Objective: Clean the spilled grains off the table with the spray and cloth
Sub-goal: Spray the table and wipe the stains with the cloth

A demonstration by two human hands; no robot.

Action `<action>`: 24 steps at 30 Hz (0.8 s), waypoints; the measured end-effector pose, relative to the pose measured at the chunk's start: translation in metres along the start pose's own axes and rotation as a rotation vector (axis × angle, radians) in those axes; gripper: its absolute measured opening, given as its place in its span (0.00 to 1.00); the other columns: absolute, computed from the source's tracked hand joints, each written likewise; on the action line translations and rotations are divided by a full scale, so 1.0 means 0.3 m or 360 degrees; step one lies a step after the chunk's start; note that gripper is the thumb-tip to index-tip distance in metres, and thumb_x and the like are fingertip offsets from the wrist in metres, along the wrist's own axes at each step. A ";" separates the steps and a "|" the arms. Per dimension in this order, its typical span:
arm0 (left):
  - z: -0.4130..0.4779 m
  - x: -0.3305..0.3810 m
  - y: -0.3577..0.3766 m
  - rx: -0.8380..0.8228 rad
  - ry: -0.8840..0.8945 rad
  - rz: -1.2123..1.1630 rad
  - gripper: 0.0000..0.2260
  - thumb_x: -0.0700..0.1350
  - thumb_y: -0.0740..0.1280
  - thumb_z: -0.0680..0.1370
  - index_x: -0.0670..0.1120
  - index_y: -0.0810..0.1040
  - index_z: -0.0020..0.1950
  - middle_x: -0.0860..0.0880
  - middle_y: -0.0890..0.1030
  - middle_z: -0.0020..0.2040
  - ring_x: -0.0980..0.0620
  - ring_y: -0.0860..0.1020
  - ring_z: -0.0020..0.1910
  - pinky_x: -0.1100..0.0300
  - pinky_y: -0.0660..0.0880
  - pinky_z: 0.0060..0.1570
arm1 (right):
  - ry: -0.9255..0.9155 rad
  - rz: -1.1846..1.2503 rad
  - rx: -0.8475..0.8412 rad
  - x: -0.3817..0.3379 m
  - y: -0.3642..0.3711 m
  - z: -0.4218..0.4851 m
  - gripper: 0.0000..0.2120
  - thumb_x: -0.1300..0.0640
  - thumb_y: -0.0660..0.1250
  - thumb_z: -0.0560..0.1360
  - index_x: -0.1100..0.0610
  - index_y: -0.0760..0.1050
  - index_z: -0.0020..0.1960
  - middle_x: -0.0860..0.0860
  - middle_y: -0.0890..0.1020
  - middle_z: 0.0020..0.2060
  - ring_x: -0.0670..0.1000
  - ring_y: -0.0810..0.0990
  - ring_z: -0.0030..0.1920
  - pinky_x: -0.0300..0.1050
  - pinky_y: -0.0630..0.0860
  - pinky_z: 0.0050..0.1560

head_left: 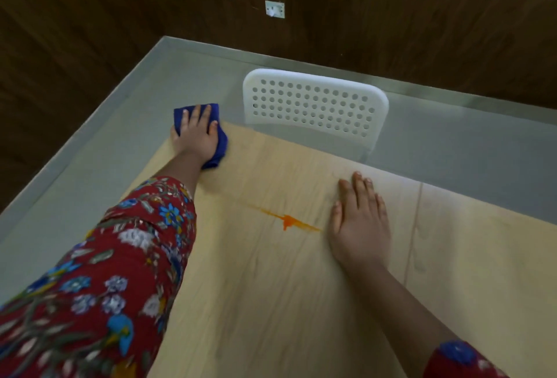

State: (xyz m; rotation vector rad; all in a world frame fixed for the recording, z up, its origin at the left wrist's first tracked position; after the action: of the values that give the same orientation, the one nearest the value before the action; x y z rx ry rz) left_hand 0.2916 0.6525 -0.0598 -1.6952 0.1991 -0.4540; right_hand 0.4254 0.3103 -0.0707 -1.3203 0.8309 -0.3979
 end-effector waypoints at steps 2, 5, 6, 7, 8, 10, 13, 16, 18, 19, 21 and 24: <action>0.031 -0.042 -0.012 -0.0023 -0.0018 -0.0009 0.23 0.56 0.45 0.84 0.55 0.49 0.79 0.54 0.49 0.80 0.49 0.47 0.78 0.43 0.48 0.74 | -0.0002 -0.0008 -0.0002 0.000 -0.005 0.002 0.27 0.47 0.44 0.80 0.51 0.59 0.77 0.49 0.54 0.79 0.48 0.48 0.78 0.44 0.40 0.76; 0.011 -0.076 -0.016 -0.0022 -0.0020 -0.0026 0.24 0.56 0.45 0.84 0.55 0.48 0.79 0.53 0.48 0.80 0.49 0.48 0.78 0.45 0.49 0.75 | -0.0019 -0.0004 0.0001 -0.009 -0.006 -0.003 0.27 0.47 0.45 0.79 0.51 0.59 0.77 0.50 0.56 0.78 0.49 0.49 0.78 0.46 0.42 0.76; -0.002 -0.068 -0.010 -0.0024 0.0000 -0.0031 0.24 0.56 0.45 0.84 0.55 0.47 0.80 0.53 0.47 0.80 0.50 0.47 0.78 0.45 0.48 0.75 | -0.0005 -0.0002 0.0008 0.003 -0.007 0.001 0.27 0.47 0.45 0.79 0.52 0.60 0.76 0.50 0.56 0.78 0.49 0.50 0.78 0.47 0.43 0.76; -0.034 -0.090 -0.012 -0.0018 0.0017 -0.0035 0.24 0.56 0.45 0.84 0.54 0.47 0.80 0.53 0.47 0.80 0.50 0.47 0.78 0.45 0.48 0.75 | -0.0006 0.0006 0.0016 -0.002 -0.008 0.002 0.27 0.47 0.45 0.79 0.52 0.60 0.76 0.50 0.56 0.78 0.49 0.50 0.78 0.47 0.44 0.77; -0.078 -0.113 -0.017 -0.0009 0.0054 -0.0027 0.24 0.55 0.45 0.84 0.54 0.47 0.80 0.53 0.47 0.80 0.50 0.48 0.78 0.46 0.48 0.75 | -0.0007 0.0016 0.0015 -0.004 -0.008 0.003 0.27 0.48 0.45 0.79 0.52 0.60 0.76 0.50 0.56 0.78 0.49 0.50 0.78 0.48 0.45 0.77; -0.216 -0.204 -0.021 0.0035 0.0161 -0.0031 0.24 0.55 0.47 0.84 0.52 0.50 0.80 0.52 0.48 0.80 0.49 0.51 0.78 0.46 0.51 0.75 | -0.0030 0.0008 -0.0012 -0.009 -0.009 -0.002 0.27 0.47 0.44 0.79 0.52 0.59 0.77 0.50 0.55 0.78 0.49 0.49 0.78 0.49 0.46 0.77; -0.421 -0.351 -0.026 0.0092 0.0314 -0.0024 0.24 0.55 0.52 0.83 0.53 0.56 0.79 0.50 0.44 0.80 0.40 0.62 0.73 0.44 0.61 0.71 | -0.0033 -0.0003 -0.0023 -0.011 -0.013 -0.003 0.28 0.47 0.44 0.79 0.53 0.58 0.77 0.50 0.55 0.79 0.49 0.48 0.79 0.49 0.45 0.78; -0.460 -0.394 -0.027 0.0069 0.0235 0.0073 0.25 0.56 0.52 0.83 0.52 0.54 0.79 0.48 0.43 0.80 0.41 0.58 0.75 0.44 0.60 0.72 | -0.0038 0.0008 -0.0030 -0.010 -0.009 -0.004 0.28 0.47 0.43 0.79 0.54 0.58 0.77 0.51 0.54 0.79 0.50 0.48 0.79 0.50 0.45 0.78; -0.393 -0.360 -0.019 0.0085 0.0125 0.0095 0.26 0.57 0.50 0.82 0.53 0.51 0.80 0.46 0.47 0.80 0.45 0.50 0.78 0.44 0.55 0.74 | -0.0035 0.0000 -0.0016 -0.011 -0.006 -0.003 0.29 0.47 0.43 0.79 0.54 0.58 0.77 0.51 0.54 0.79 0.50 0.48 0.79 0.50 0.45 0.78; -0.349 -0.325 -0.017 0.0092 0.0064 0.0083 0.27 0.58 0.49 0.82 0.53 0.50 0.80 0.45 0.48 0.80 0.46 0.49 0.78 0.45 0.53 0.75 | -0.0032 -0.0007 -0.0012 -0.011 -0.004 -0.003 0.29 0.47 0.43 0.79 0.54 0.58 0.77 0.51 0.54 0.79 0.50 0.48 0.79 0.50 0.46 0.78; -0.276 -0.230 -0.007 0.0079 0.0027 0.0058 0.27 0.59 0.49 0.82 0.53 0.48 0.80 0.45 0.49 0.80 0.46 0.48 0.79 0.47 0.49 0.75 | -0.0042 -0.0006 -0.0009 -0.011 -0.001 0.002 0.29 0.46 0.42 0.79 0.54 0.58 0.77 0.51 0.55 0.79 0.50 0.49 0.79 0.50 0.46 0.78; -0.324 -0.001 0.042 0.0014 0.0487 0.0087 0.28 0.60 0.48 0.81 0.50 0.53 0.79 0.45 0.51 0.80 0.45 0.51 0.78 0.50 0.50 0.74 | -0.0060 -0.0001 -0.0023 -0.006 -0.010 -0.001 0.30 0.46 0.42 0.79 0.54 0.58 0.77 0.50 0.54 0.79 0.50 0.48 0.79 0.50 0.45 0.78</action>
State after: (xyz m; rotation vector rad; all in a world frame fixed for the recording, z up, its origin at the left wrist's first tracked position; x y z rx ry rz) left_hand 0.2535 0.5623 -0.0609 -1.6017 0.4640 -0.6715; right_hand 0.4244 0.3107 -0.0673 -1.3377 0.8031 -0.3670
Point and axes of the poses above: each hand's wrist, its own z-axis towards the middle knuckle, its own y-axis out of the palm, x = y × z, the point moved 2 cm from there along z, towards the middle knuckle
